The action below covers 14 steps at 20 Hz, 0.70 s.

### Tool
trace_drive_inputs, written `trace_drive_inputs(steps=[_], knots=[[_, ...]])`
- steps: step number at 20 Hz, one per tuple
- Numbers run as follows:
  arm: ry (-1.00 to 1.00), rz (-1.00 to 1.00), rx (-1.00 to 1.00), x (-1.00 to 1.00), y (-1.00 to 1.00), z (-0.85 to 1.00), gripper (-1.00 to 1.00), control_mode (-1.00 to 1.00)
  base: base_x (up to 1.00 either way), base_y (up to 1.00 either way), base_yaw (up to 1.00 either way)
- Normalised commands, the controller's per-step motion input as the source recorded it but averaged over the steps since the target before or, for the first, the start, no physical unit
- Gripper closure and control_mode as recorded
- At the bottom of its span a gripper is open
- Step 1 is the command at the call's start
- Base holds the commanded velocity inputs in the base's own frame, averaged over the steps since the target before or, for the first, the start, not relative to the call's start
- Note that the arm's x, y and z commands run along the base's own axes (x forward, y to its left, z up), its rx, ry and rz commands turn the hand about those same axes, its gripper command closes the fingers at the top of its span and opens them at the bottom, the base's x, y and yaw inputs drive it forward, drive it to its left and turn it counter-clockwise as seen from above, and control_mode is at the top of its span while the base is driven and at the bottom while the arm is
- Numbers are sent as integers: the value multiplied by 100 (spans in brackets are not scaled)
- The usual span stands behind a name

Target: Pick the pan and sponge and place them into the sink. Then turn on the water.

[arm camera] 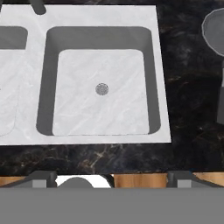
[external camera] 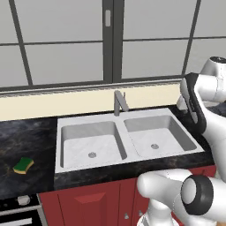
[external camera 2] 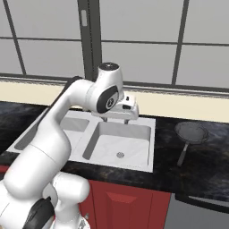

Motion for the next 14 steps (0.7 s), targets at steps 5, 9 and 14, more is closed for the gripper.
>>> trace_drive_inputs(steps=[5,9,14], knots=[[1,-2,0,-11,-36,-1,-100,-100,0,0,0],[4,0,0,-9,-37,-3,-100,-100,0,0,0],[6,0,0,-10,-37,-12,-100,-100,0,0,0]])
